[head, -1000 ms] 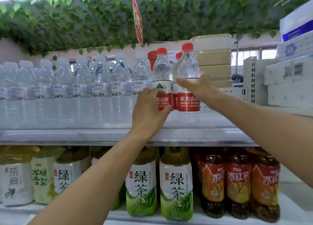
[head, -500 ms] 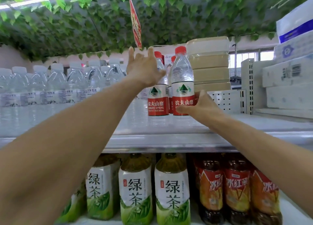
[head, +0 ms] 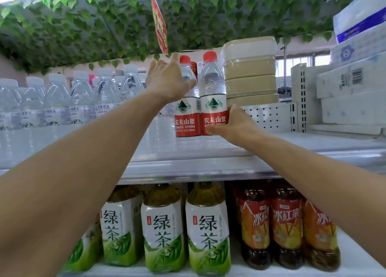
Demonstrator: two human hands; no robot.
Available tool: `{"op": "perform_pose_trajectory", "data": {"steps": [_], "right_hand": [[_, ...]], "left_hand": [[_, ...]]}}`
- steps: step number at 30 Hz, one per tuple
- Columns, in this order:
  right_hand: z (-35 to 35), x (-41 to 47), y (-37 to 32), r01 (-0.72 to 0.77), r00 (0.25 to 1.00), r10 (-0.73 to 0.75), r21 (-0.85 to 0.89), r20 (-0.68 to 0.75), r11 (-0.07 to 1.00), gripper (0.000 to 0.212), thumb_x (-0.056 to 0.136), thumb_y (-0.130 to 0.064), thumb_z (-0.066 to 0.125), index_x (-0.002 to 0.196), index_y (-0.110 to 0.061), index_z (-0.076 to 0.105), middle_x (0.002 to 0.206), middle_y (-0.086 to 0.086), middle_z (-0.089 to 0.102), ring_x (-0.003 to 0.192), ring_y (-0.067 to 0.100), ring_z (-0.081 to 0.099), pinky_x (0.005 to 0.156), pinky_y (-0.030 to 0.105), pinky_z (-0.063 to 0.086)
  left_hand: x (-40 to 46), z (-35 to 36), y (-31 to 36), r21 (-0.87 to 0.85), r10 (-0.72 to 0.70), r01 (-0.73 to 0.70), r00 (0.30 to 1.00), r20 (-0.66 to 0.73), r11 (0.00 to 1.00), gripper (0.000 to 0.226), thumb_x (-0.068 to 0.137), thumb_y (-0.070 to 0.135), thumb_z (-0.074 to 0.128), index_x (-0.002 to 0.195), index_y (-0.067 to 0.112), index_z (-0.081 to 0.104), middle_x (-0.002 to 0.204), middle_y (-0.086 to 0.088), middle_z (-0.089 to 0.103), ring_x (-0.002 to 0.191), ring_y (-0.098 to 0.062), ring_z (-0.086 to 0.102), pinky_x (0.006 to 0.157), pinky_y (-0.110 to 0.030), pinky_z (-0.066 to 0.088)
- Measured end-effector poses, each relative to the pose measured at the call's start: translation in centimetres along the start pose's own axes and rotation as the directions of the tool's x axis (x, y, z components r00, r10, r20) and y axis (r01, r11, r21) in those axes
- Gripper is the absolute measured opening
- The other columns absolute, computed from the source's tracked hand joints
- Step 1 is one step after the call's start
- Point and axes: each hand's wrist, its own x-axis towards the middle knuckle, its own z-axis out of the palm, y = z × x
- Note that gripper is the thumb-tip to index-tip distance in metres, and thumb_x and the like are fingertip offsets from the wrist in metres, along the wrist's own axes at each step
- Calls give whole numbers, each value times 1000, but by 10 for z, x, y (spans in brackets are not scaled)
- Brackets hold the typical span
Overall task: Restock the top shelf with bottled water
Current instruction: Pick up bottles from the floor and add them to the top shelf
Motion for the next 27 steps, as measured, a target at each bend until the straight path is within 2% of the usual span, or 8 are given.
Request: {"op": "perform_pose_trajectory", "data": {"steps": [6, 10, 13, 16, 18, 21, 23, 27], "right_hand": [[4, 2, 2, 5, 1000, -5, -23, -16, 1000, 64, 78, -31, 81, 125, -13, 42, 107, -2, 61, 86, 6, 58, 63, 18, 40], [4, -1, 0, 3, 1000, -3, -41, 4, 999, 65, 80, -34, 79, 129, -13, 41, 111, -1, 62, 95, 12, 61, 74, 26, 46], [0, -9, -4, 28, 1000, -29, -151, -2, 988, 61, 83, -41, 75, 129, -14, 45, 115, -1, 61, 105, 16, 61, 77, 27, 45], [-8, -31, -16, 94, 978, -155, -371, -137, 924, 65, 88, -47, 65, 138, -15, 38, 132, 1, 51, 122, 21, 50, 89, 38, 43], [-11, -53, -25, 168, 945, -284, -501, -165, 849, 56, 92, -45, 59, 138, -17, 41, 133, 1, 50, 121, 21, 49, 89, 40, 44], [-11, -90, -31, 236, 920, -373, -593, -118, 770, 44, 95, -44, 54, 131, -20, 50, 127, -2, 52, 114, 18, 52, 81, 33, 40], [-6, -115, -27, 257, 916, -390, -607, -96, 752, 42, 95, -42, 55, 129, -20, 51, 124, -2, 54, 110, 17, 53, 79, 32, 39], [13, -171, -8, 321, 898, -432, -552, -80, 769, 36, 92, -33, 60, 124, -17, 55, 117, -1, 58, 102, 19, 58, 74, 37, 50]], "left_hand": [[0, 1, -1, -16, -11, 11, 1000, 0, 1000, 78, 91, 49, 61, 152, 17, 23, 141, -19, 47, 140, -30, 31, 118, -44, 24], [-5, -1, -1, -54, -25, 26, 999, 28, 998, 78, 92, 47, 60, 153, 19, 22, 145, -18, 42, 139, -32, 31, 113, -47, 31], [-19, -4, 0, 1, 59, -59, 998, -18, 998, 74, 94, 45, 57, 154, 16, 23, 151, -13, 37, 140, -30, 27, 114, -44, 25], [-50, -8, -3, -19, 119, -121, 989, -86, 992, 62, 95, 43, 54, 149, 18, 35, 149, -6, 43, 136, -30, 33, 113, -43, 25], [-77, -8, -7, -56, 139, -148, 981, -138, 987, 49, 95, 42, 55, 138, 19, 50, 137, -2, 56, 130, -25, 41, 108, -41, 31], [-127, -1, -15, -183, 92, -128, 977, -193, 975, 35, 96, 40, 57, 124, 22, 62, 126, 4, 63, 124, -16, 46, 97, -32, 36], [-163, 3, -22, -251, 65, -116, 977, -203, 961, 30, 95, 38, 58, 120, 22, 63, 121, 6, 64, 119, -13, 50, 93, -29, 38], [-239, 10, -37, -381, 36, -97, 986, -165, 919, 26, 93, 31, 61, 118, 23, 63, 110, 11, 62, 100, -8, 58, 82, -32, 50]]}}
